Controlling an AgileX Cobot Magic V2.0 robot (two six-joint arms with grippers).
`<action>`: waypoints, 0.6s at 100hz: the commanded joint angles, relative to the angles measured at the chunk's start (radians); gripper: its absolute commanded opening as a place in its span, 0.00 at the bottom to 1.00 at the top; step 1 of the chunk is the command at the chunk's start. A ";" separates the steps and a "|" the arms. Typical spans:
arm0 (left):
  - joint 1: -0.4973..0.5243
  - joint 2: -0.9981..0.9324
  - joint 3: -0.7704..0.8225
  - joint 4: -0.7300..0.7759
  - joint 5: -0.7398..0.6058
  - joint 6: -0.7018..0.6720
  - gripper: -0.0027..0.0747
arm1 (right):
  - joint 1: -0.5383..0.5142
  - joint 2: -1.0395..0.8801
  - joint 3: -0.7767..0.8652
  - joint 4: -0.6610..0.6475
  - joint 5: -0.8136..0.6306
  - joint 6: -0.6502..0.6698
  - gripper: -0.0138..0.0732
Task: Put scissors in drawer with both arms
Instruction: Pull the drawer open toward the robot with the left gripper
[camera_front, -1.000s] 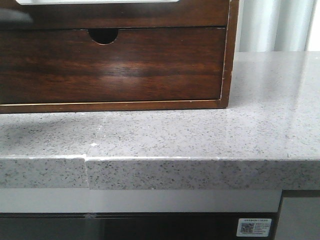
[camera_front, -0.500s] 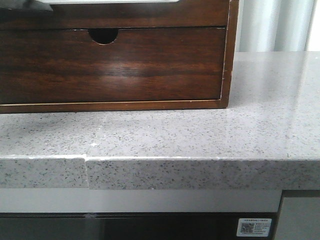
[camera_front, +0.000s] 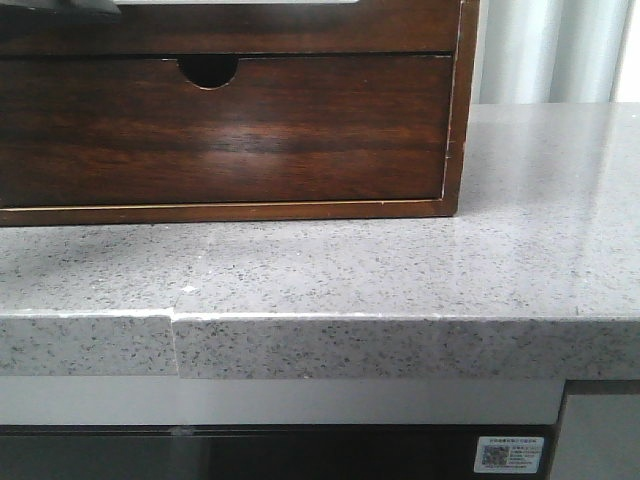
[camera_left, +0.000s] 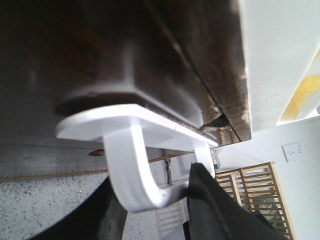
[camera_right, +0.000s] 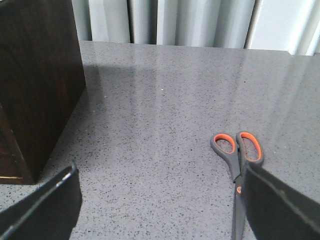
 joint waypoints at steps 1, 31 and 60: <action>0.002 -0.023 -0.034 -0.088 0.039 0.035 0.18 | -0.005 0.012 -0.032 -0.006 -0.078 -0.005 0.83; 0.002 -0.023 -0.034 -0.053 0.150 0.035 0.06 | -0.005 0.012 -0.032 -0.006 -0.078 -0.005 0.83; 0.004 -0.068 0.038 -0.051 0.246 0.035 0.01 | -0.005 0.012 -0.032 -0.006 -0.078 -0.005 0.83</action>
